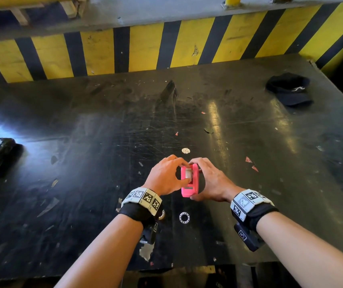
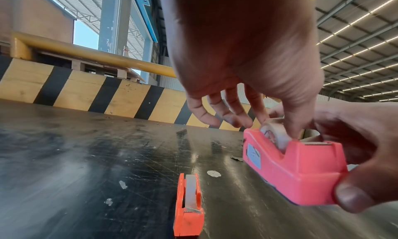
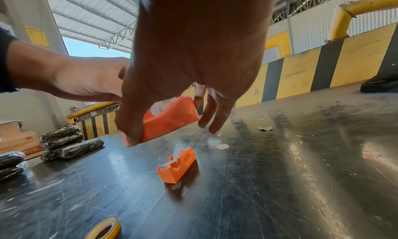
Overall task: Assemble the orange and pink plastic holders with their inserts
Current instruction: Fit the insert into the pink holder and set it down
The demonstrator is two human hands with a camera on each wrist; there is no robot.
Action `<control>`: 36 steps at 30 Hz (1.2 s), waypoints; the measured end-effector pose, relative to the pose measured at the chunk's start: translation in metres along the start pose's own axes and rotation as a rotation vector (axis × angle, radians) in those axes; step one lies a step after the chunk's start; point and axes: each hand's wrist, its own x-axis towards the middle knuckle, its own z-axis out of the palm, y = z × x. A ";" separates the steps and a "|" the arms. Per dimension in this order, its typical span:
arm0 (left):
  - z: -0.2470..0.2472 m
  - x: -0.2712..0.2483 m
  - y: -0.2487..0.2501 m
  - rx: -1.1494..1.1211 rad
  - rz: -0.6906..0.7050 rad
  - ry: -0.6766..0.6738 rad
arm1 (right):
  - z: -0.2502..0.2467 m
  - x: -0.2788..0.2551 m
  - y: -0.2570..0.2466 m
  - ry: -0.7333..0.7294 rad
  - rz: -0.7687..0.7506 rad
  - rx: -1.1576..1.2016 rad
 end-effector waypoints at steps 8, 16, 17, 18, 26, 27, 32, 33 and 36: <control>0.000 0.000 0.004 -0.046 0.047 0.091 | 0.002 -0.002 0.005 0.023 -0.014 -0.016; 0.003 -0.003 0.008 -0.086 0.049 0.060 | 0.003 -0.004 0.008 0.039 0.003 0.008; 0.003 -0.004 0.008 -0.088 0.051 0.061 | 0.002 -0.004 0.008 0.036 0.003 0.007; 0.003 -0.005 0.008 -0.087 0.055 0.060 | 0.002 -0.004 0.008 0.036 0.003 0.007; 0.010 -0.016 0.001 -0.110 0.052 0.078 | 0.003 -0.001 0.007 0.053 -0.014 -0.002; 0.011 -0.018 0.000 -0.122 0.055 0.080 | 0.005 -0.001 0.007 0.048 -0.018 -0.006; 0.010 -0.022 -0.003 -0.135 0.098 0.065 | 0.007 0.002 0.009 0.051 -0.004 -0.012; 0.010 -0.024 -0.004 -0.124 0.103 0.056 | 0.007 0.003 0.010 0.050 -0.003 -0.013; 0.007 -0.029 -0.005 -0.109 0.114 0.024 | 0.007 0.005 0.010 0.045 -0.009 -0.015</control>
